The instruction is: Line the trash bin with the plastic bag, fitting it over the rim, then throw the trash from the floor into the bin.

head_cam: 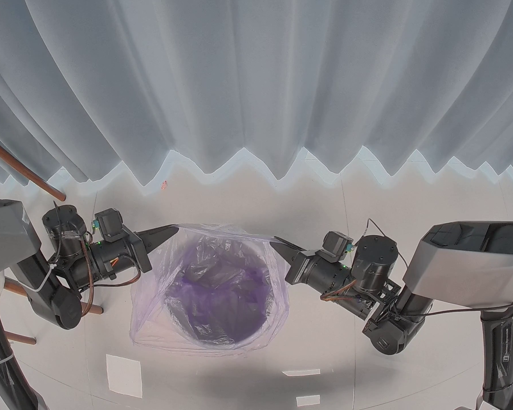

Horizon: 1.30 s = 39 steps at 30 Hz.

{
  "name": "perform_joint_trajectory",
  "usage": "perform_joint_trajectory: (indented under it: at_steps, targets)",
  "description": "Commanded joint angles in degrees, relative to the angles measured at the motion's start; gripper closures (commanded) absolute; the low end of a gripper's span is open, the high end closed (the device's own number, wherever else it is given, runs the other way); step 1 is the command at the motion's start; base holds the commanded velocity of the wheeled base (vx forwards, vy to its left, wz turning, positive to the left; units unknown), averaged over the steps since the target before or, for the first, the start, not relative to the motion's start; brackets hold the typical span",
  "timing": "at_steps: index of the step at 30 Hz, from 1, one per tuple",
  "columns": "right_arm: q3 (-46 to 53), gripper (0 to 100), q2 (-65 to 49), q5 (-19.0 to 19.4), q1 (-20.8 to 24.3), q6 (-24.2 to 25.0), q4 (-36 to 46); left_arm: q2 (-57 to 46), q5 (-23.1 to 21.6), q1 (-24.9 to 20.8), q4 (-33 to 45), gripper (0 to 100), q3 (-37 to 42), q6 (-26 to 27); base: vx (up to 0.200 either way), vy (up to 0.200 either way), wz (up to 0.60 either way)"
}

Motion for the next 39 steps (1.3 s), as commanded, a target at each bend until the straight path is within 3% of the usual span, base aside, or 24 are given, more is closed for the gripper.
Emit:
perform_joint_trajectory:
  at_steps: [1,3,7,17,23,33,39]
  targets:
    - [-2.2,100,-0.3,3.7,-1.9,6.8,-0.3,4.3,-1.5,1.4,-0.8,100,-3.8,-5.7,0.0,0.0,0.0]
    - [-2.1,100,-0.1,5.6,-2.6,11.2,0.1,6.5,-2.1,1.8,-0.9,100,-5.0,-10.6,0.0,0.0,0.0]
    - [-3.0,100,0.5,7.3,-4.1,13.6,2.6,10.3,-4.3,2.7,-3.3,100,-6.2,-17.7,0.0,0.0,0.0]
    - [-8.0,100,4.7,7.4,-5.2,17.4,4.8,15.3,-4.7,3.2,-3.4,100,-10.5,-23.1,0.0,0.0,0.0]
    - [-12.1,100,8.4,7.4,-5.2,17.9,6.7,16.6,-4.8,3.6,-3.4,100,-14.9,-32.3,0.0,0.0,0.0]
    - [-15.6,100,12.8,7.4,-5.2,18.9,7.1,22.9,-4.7,4.4,-3.4,100,-20.2,-33.8,0.0,0.0,0.0]
    - [-15.8,100,14.0,7.4,-5.2,18.9,8.6,25.2,-4.8,4.9,-3.4,100,-22.1,-39.4,0.0,0.0,0.0]
